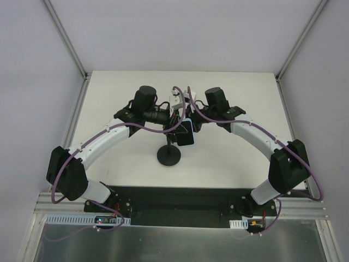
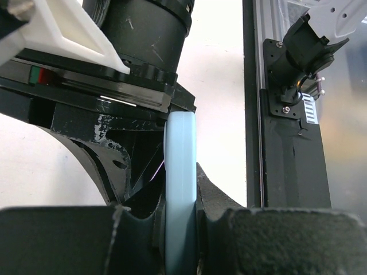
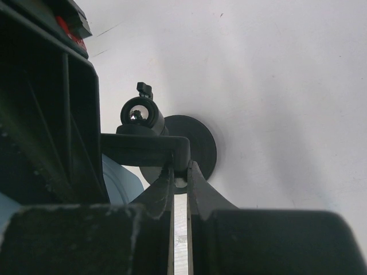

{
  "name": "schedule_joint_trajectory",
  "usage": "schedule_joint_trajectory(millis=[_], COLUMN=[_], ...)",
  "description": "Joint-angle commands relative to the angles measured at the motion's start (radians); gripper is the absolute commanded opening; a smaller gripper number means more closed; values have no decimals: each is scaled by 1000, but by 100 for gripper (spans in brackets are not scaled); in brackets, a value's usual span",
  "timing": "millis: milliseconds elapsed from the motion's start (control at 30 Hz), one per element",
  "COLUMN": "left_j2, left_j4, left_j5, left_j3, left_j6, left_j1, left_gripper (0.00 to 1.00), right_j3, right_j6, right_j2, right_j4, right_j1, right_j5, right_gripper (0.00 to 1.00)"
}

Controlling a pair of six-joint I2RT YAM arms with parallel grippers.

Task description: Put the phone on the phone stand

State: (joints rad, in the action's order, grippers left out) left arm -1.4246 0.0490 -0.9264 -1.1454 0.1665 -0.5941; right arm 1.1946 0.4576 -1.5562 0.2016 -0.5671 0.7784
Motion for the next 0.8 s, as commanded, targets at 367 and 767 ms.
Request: schedule_joint_trajectory(millis=[367, 767], left_j2=[15, 9], left_j4=[48, 109], left_j5=[-192, -149], left_j3=[-10, 1], left_j6=[21, 56], left_j1=[31, 30], left_gripper=[0, 0], right_j3=[33, 39], right_j6=[-23, -34], right_j2=[61, 59], right_j4=[-85, -88], right_j1=[21, 23], right_j5=[71, 71], right_gripper=[1, 1])
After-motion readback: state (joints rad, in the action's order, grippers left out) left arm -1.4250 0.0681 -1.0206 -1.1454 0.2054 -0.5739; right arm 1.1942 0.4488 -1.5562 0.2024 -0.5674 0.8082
